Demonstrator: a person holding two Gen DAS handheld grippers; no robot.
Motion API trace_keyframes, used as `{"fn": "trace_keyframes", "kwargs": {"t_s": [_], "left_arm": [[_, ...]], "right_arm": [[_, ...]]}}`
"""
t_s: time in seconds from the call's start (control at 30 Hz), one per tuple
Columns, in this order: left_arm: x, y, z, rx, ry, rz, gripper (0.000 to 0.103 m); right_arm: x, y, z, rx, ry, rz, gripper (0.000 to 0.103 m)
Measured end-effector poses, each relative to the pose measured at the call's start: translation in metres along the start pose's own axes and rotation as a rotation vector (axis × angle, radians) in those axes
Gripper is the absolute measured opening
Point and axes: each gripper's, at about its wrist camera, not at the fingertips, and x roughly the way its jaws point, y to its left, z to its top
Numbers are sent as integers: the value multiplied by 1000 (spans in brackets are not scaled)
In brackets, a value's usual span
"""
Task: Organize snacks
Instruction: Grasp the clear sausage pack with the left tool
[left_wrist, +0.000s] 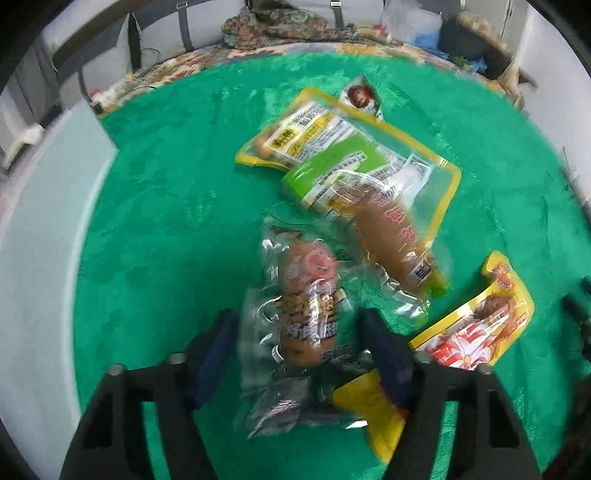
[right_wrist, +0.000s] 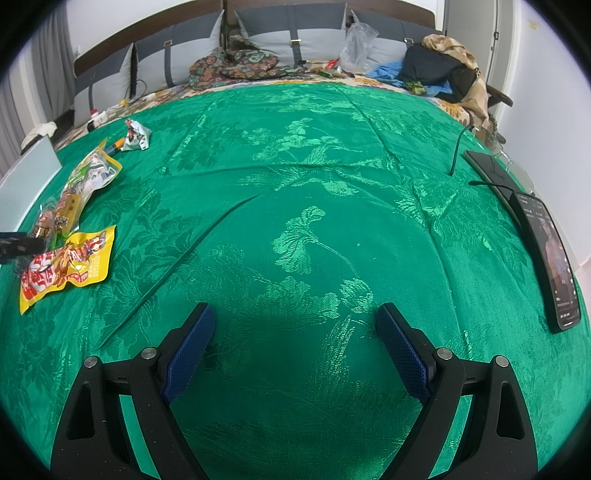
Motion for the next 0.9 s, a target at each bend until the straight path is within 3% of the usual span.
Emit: {"fn": "trace_keyframes", "kwargs": {"t_s": [0.03, 0.07, 0.4, 0.47, 0.53, 0.67, 0.77, 0.83, 0.9], "left_arm": [[-5, 5, 0, -20, -18, -1, 40], [-10, 9, -2, -32, -26, -22, 38], [-49, 59, -79, -55, 17, -51, 38], [-49, 66, -86, -84, 16, -49, 50], [-46, 68, -89, -115, 7, -53, 80], [-36, 56, -92, -116, -28, -18, 88], [-32, 47, -93, -81, -50, 65, 85], [-38, 48, -97, -86, -90, 60, 62], [-44, 51, -100, -94, -113, 45, 53]], "right_arm": [[0, 0, 0, 0, 0, 0, 92], [0, 0, 0, 0, 0, 0, 92], [0, 0, 0, 0, 0, 0, 92], [0, 0, 0, 0, 0, 0, 92], [0, 0, 0, 0, 0, 0, 92], [0, 0, 0, 0, 0, 1, 92], [0, 0, 0, 1, 0, 1, 92], [0, 0, 0, 0, 0, 1, 93], [0, 1, 1, -4, 3, -1, 93]]}}
